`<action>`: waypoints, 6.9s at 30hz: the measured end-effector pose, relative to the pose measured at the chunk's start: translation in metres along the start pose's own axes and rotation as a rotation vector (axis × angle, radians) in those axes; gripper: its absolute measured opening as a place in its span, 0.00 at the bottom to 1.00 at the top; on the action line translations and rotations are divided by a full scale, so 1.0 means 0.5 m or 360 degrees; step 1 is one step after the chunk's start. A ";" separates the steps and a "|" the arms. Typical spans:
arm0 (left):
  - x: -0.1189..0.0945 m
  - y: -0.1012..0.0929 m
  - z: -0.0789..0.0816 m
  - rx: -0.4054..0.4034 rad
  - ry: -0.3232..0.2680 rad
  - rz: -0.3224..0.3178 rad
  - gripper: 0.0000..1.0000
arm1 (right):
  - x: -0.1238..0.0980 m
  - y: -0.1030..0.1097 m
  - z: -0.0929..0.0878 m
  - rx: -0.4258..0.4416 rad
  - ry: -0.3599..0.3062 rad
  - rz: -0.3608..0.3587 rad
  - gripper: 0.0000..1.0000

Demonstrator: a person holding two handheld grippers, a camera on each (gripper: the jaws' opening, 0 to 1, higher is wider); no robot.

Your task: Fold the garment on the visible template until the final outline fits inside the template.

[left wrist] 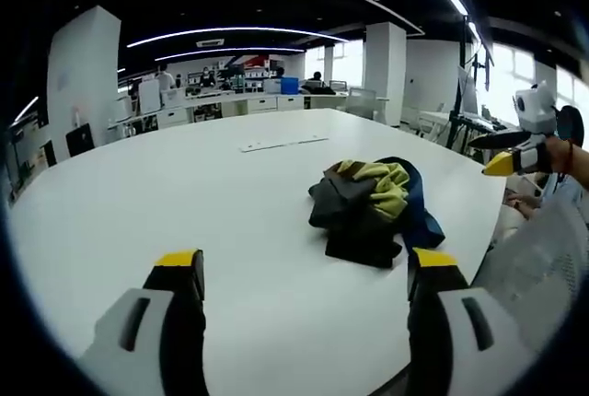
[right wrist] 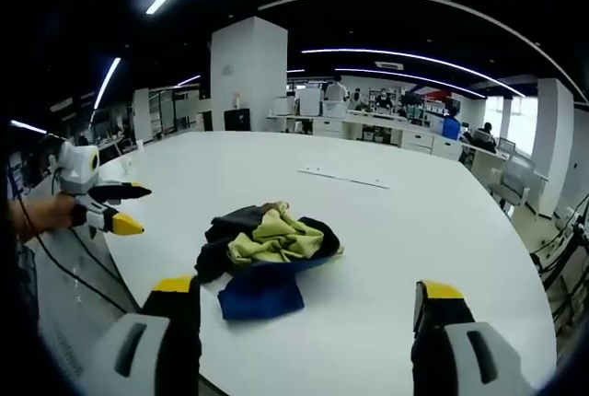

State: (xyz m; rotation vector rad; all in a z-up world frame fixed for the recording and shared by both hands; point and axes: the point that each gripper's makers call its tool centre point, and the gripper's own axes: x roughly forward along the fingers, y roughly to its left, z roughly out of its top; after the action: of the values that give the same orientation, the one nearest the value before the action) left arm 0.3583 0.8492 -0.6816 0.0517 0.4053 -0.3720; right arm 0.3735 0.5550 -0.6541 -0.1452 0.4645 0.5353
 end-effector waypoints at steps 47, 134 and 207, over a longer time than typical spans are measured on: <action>0.001 0.025 0.053 -0.0190 -0.0047 0.0000 0.88 | 0.002 -0.035 0.030 0.0036 -0.0010 0.0092 0.94; 0.213 -0.033 0.173 -0.0061 -0.0005 -0.0221 0.00 | 0.252 -0.108 0.115 -0.0393 0.0120 0.0386 0.00; 0.493 0.211 0.150 -0.0312 0.0047 0.0236 0.36 | 0.472 -0.325 0.057 0.0257 0.0378 -0.0053 0.65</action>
State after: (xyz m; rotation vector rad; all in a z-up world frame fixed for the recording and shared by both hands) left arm 0.6350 0.8536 -0.7126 -0.1033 0.4625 -0.1841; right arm 0.6489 0.5315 -0.7357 -0.0614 0.7333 0.4478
